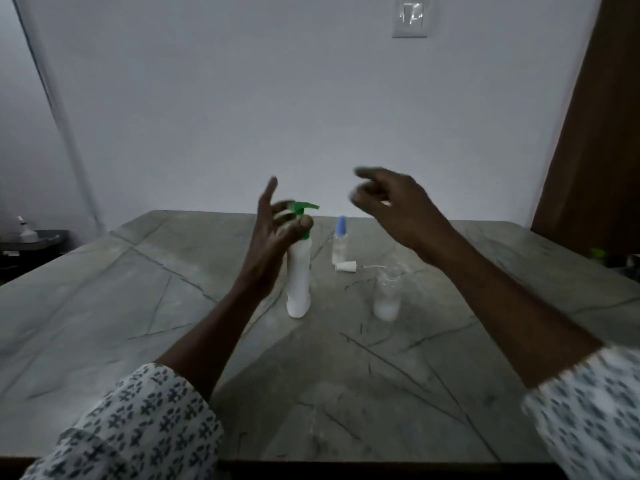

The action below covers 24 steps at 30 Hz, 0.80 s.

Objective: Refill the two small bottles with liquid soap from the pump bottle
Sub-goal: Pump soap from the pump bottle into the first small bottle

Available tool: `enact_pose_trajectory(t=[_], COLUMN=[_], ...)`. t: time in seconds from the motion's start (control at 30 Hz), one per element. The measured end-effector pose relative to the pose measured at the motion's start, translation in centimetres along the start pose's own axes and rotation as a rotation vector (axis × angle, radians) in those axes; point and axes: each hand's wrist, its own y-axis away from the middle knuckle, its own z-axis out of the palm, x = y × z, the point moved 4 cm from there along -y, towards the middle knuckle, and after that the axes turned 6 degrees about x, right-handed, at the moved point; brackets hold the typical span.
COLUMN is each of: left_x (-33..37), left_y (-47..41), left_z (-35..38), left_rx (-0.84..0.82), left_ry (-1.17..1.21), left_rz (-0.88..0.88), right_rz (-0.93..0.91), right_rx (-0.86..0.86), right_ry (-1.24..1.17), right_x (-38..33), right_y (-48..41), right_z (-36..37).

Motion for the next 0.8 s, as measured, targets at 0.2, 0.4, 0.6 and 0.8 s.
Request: enact_pose_trajectory(t=[0.2,0.4,0.6,0.8], left_x=[0.1,0.2,0.7,0.2], left_y=[0.8,0.9,0.2,0.1], left_z=[1.5,2.6,2.2,3.1], left_rx=[-0.051,-0.080,-0.098,-0.165], left_ry=[-0.122,-0.179,-0.332,-0.413], left_rz=[0.117,0.187,0.297,0.359], right_rz=[0.437,0.203,0.092,0.008], right_rx=[-0.215,-0.148,-0.095,-0.013], right_ry=[0.132,0.264,0.259,0.271], right_x=[11.2,9.6,6.8,5.2], right_y=[9.4,8.4,4.7,2.9], right_z=[-0.5,2.1,2.5,3.4])
